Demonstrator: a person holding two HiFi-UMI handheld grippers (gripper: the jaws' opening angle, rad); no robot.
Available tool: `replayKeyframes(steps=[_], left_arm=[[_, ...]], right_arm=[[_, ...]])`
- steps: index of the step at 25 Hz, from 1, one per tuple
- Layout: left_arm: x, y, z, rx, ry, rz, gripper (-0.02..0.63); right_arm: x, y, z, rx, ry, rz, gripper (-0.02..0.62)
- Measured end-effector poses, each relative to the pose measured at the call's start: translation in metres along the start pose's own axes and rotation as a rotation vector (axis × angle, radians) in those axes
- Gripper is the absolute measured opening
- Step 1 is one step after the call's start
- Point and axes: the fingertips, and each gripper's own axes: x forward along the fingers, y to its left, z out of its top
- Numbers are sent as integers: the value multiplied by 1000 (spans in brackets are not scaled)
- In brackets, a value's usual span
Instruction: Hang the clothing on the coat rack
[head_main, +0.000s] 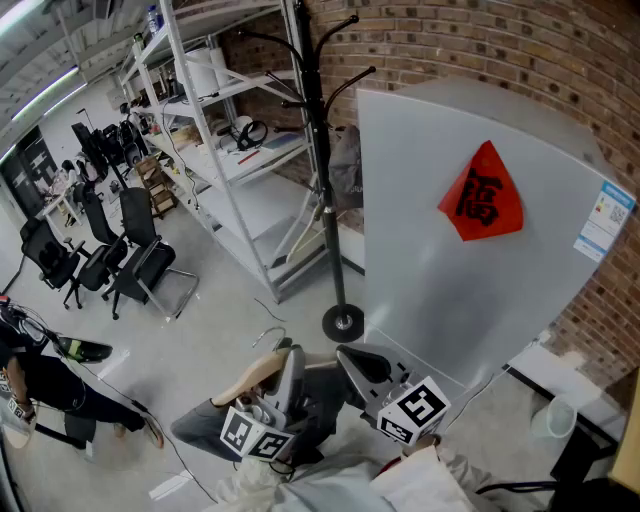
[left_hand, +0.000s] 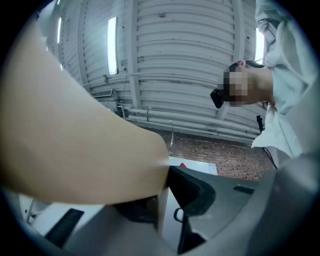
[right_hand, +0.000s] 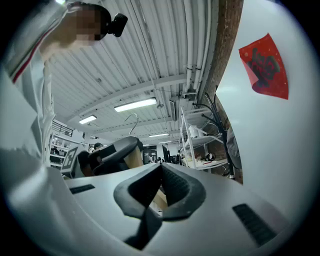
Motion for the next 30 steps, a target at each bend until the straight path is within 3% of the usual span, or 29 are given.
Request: replayKeyframes(steps=[13, 30], left_arm=[[15, 107, 20, -34, -30, -25, 87], [41, 256, 51, -140, 21, -139, 87]], right_arm=[[112, -13, -16, -33, 20, -5, 21], [255, -34, -36, -22, 42, -176, 21]])
